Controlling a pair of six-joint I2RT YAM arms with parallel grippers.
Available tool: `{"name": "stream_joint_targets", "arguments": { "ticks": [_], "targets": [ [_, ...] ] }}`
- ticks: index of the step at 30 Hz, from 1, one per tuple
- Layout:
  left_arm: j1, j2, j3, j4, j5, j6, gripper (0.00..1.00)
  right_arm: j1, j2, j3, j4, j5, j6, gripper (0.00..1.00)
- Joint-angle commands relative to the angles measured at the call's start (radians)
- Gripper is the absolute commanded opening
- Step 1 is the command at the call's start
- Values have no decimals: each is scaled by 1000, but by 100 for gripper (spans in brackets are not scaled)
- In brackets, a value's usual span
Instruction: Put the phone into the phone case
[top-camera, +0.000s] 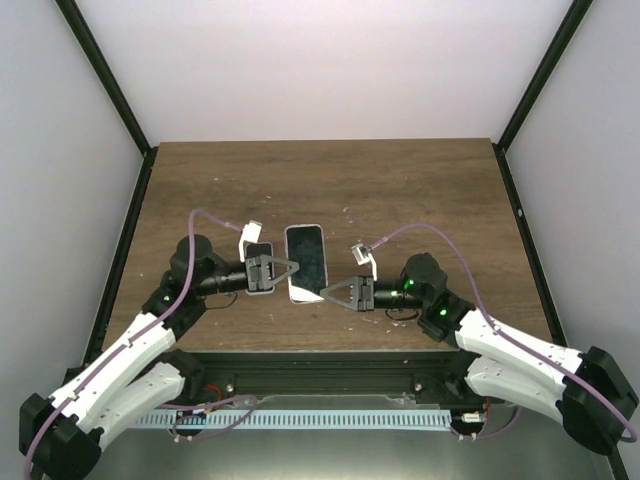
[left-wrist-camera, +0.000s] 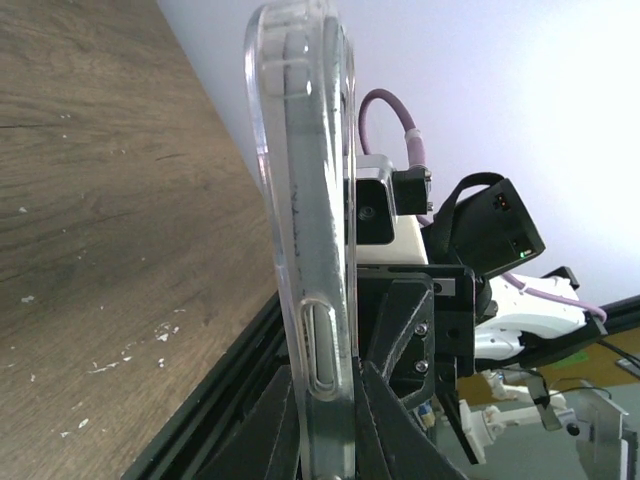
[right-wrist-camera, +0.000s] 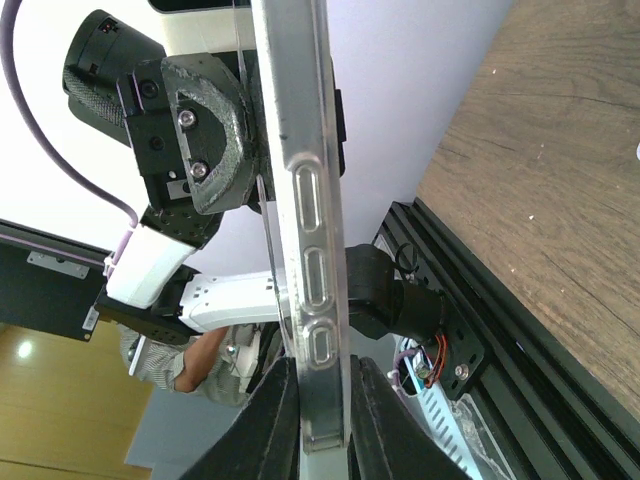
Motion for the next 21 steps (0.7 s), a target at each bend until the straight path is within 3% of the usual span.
{"name": "stream_joint_targets", "arguments": {
  "ticks": [1,3,9,15,19,21],
  "targets": [
    [9,0,54,-83,-111,155,0,11,-6,15,4,-2,20,6],
    [9,1,55,-78,-99,145,0,10,2,28,1,-12,4,11],
    [9,-13,25,33,14,24,0,11,-55,75,-137,97,-109,44],
    [9,-41,-44,185,82,-110,0,9,-23,126,-133,112,-135,62],
    [9,-42,-50,189,106,-119,0,10,23,156,-115,106,-141,63],
    [9,-44,-56,191,110,-122,0,9,43,167,-92,101,-135,56]
  ]
}}
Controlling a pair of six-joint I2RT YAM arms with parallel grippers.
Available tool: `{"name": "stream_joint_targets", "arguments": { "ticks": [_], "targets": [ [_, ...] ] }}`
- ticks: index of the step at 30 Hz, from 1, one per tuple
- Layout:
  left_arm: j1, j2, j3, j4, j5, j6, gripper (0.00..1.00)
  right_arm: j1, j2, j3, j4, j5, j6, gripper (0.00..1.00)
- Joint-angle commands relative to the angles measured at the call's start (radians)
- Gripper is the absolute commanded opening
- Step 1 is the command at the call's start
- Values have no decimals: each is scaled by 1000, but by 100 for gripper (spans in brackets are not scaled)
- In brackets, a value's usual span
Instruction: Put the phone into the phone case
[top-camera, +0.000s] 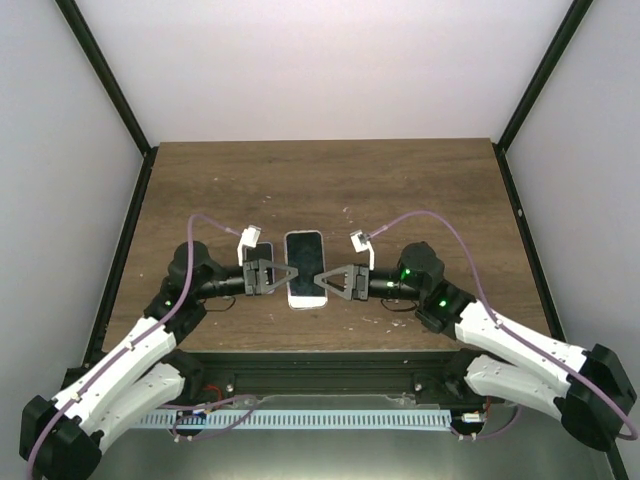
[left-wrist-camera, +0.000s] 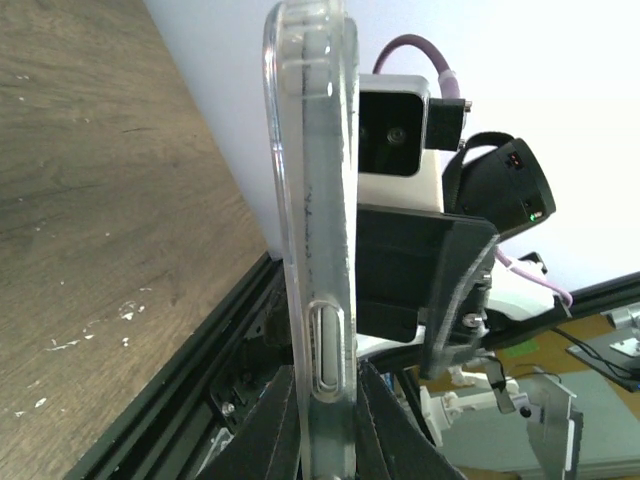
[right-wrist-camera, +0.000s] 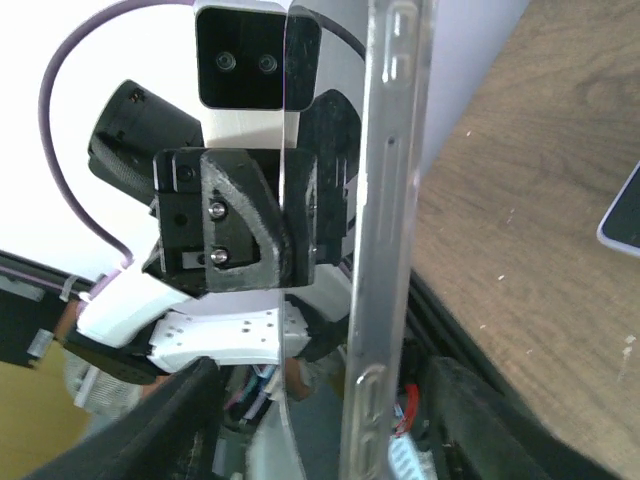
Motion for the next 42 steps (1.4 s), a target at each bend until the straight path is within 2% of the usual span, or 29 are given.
{"name": "stream_joint_targets", "arguments": {
  "ticks": [1,4,7,8,10,13,15,18,21,29,35,37,42],
  "targets": [
    [0,-23,-6,115,44,-29,0,4,38,59,31,1,-15,49],
    [1,-24,-9,97,43,-12,0,4,66,66,51,-14,-5,26],
    [1,-25,-3,49,40,13,0,4,74,54,70,-34,-4,13],
    [2,-26,1,28,33,18,5,4,71,50,70,-41,-9,11],
    [2,-28,16,-20,20,34,19,4,59,35,69,-54,-15,8],
    [2,-25,47,-85,4,64,37,4,26,2,80,-79,-24,6],
    [4,-23,73,-119,-14,82,42,4,18,-15,82,-118,-31,6],
    [6,-20,94,-133,-39,96,43,5,11,-35,80,-140,-32,6],
    [10,-15,103,-141,-59,108,38,4,-2,-53,84,-136,-25,6],
    [29,-6,84,-157,-79,129,0,4,-4,-53,74,-146,-33,6],
    [28,0,103,-227,-107,176,0,4,4,-51,63,-137,-51,7],
    [29,0,116,-262,-123,199,5,5,2,-49,56,-130,-63,7],
    [29,-8,149,-349,-174,256,34,4,-15,-39,-7,-70,-106,6]
  ]
}}
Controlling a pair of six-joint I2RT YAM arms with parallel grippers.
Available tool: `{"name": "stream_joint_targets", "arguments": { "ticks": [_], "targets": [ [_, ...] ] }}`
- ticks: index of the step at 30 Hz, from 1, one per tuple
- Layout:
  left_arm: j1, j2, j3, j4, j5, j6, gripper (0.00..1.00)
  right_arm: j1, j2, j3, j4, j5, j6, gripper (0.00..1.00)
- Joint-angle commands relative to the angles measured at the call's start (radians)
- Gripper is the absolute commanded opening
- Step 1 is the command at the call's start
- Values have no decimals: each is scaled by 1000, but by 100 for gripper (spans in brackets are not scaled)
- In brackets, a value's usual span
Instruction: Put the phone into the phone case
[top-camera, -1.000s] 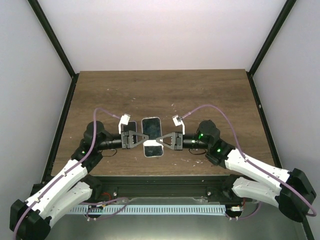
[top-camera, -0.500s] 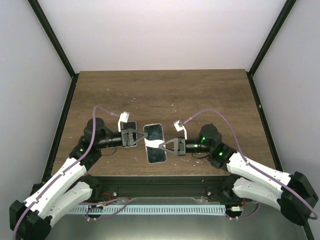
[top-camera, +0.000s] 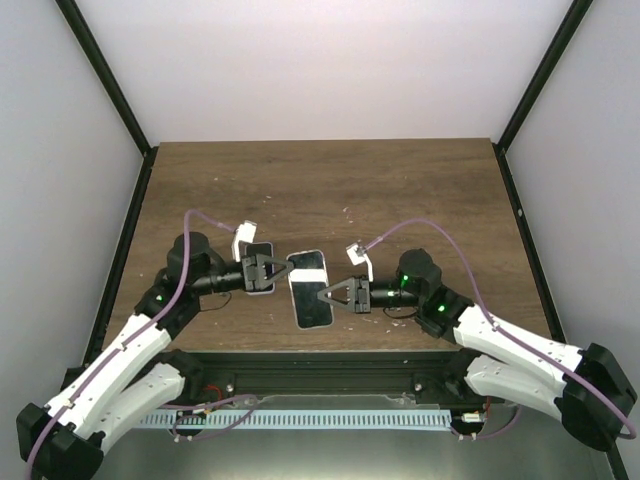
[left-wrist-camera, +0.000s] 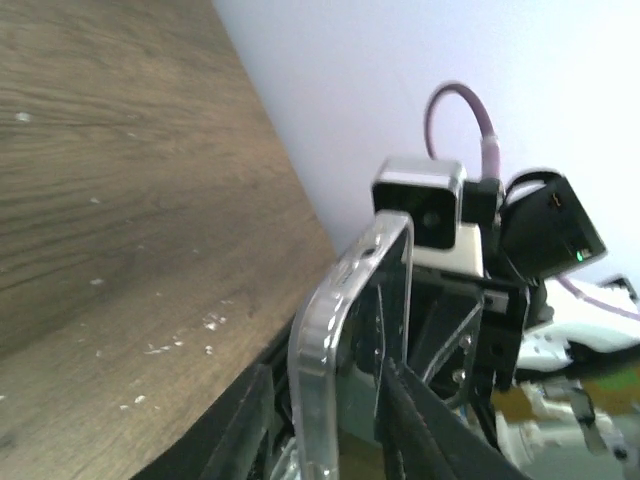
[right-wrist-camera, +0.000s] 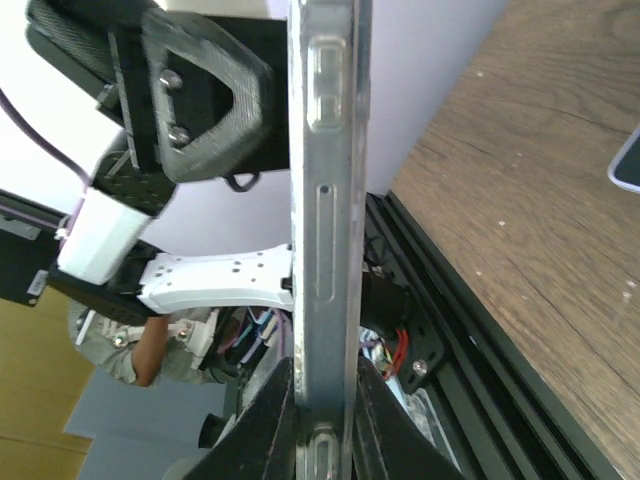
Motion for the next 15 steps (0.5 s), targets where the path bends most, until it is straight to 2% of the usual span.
{"name": "stream_joint_targets", "arguments": {
  "ticks": [1,4,10,15],
  "targets": [
    [13,-4,51,-103,-106,83,40,3,-28,23,-60,41,-62,6],
    [12,-4,83,-180,-151,132,55,3,-33,38,-120,86,-98,6],
    [13,-9,138,-335,-282,236,98,-25,14,86,-265,214,-170,6],
    [13,-22,163,-421,-360,296,100,-104,139,111,-264,197,-194,6]
  ]
}}
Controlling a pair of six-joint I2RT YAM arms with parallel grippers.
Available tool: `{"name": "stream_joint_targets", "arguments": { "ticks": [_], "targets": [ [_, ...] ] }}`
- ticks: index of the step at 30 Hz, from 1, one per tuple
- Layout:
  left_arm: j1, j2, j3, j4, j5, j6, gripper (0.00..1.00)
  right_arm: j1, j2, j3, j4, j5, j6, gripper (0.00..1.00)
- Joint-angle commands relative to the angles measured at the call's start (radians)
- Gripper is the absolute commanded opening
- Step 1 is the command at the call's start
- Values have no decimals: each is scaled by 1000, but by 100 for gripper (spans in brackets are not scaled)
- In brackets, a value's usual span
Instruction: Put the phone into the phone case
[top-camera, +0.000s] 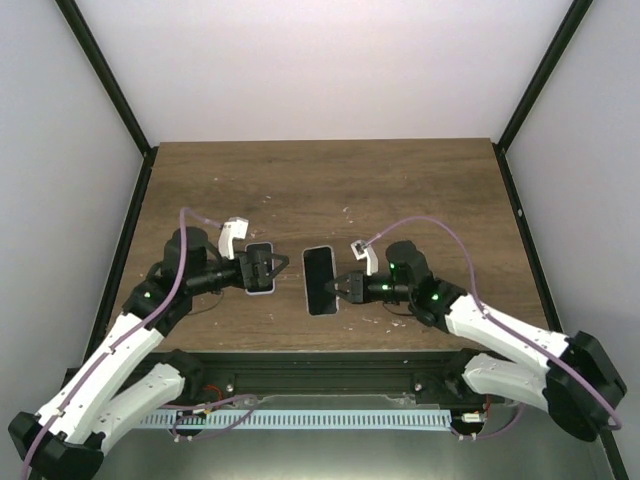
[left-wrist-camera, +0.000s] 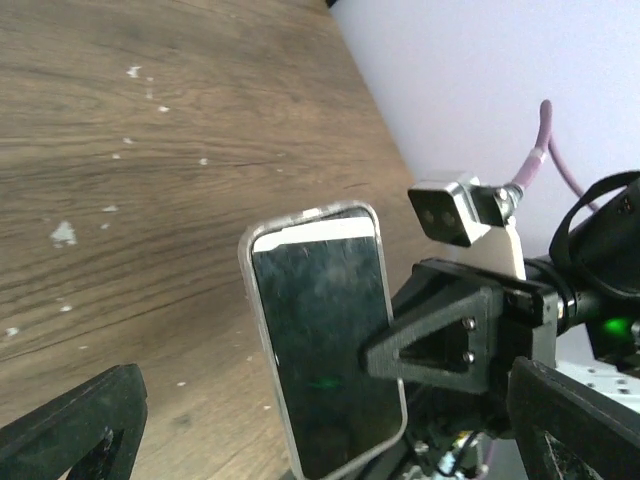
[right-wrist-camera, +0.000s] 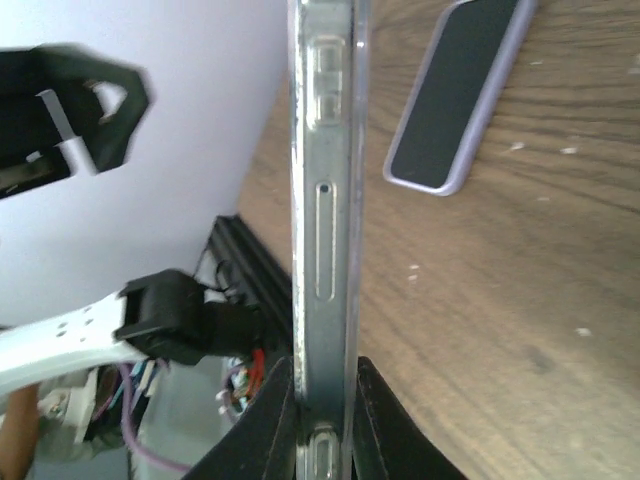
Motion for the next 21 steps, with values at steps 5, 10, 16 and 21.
{"name": "stream_joint_targets", "arguments": {
  "ticks": [5,10,16,21],
  "targets": [
    [2,-56,12,-114,-115,92,100,-104,250,120,46,-9,-73,6],
    [2,-84,4,-130,-115,94,100,-175,433,182,80,-73,-75,6],
    [2,-106,-6,-133,-118,83,100,-196,568,259,60,-118,-98,6],
    [2,-134,-24,-130,-104,71,100,-216,644,286,62,-146,-85,7]
  ]
}}
